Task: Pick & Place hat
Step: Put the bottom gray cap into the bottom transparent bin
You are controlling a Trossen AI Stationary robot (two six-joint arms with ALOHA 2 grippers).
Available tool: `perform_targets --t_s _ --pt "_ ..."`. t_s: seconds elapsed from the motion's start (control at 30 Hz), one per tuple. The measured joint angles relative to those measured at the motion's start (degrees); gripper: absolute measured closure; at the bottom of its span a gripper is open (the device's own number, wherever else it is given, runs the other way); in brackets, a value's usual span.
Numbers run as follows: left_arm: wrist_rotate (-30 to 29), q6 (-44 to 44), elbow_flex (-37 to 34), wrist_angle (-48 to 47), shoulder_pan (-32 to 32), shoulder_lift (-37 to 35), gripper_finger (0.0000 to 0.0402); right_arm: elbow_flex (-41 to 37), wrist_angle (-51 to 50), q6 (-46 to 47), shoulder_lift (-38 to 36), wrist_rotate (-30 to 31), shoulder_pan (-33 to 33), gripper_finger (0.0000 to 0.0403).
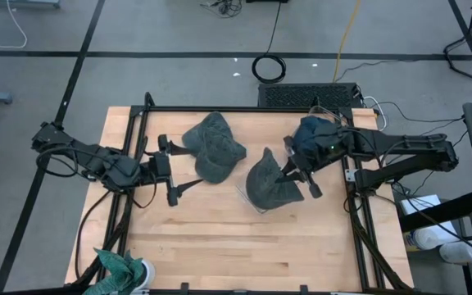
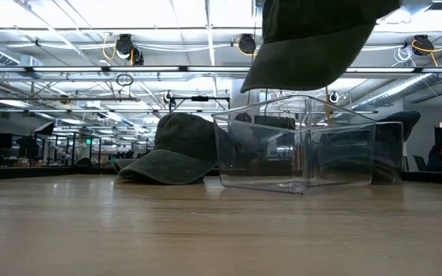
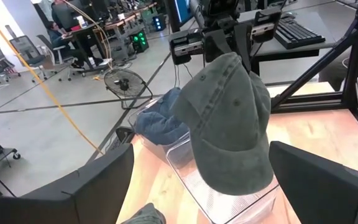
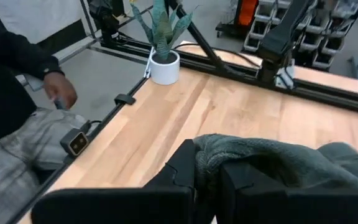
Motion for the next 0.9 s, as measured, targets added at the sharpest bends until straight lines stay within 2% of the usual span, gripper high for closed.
perform_targets --t_s 0.17,0.33,0.5,0.63,0.9 --pt "-0.02 0.01 0.0 0.0 0.0 0.0 0.0023 -0.23 -0.96 -2.1 0.16 0.01 -1.5 0.0392" --pt "-0.02 0.02 0.0 0.0 0.0 0.0 0.0023 -3.63 -0.05 -3.21 0.26 -0.17 -2.58 0.0392" --pt "-0.02 0.02 0.0 0.0 0.0 0.0 0.0023 -8.62 3.81 -2.76 0.26 -0.82 -4.13 0.0392" --pt "-0.02 0.02 0.0 0.02 0.0 0.0 0.0023 -11.85 8.64 -0.22 0.26 -4.5 -5.18 0.0392" --pt "-0.02 0.04 0.0 0.03 0.0 0.0 0.0023 -19.67 15.75 3.32 0.26 -4.17 -5.21 0.0392"
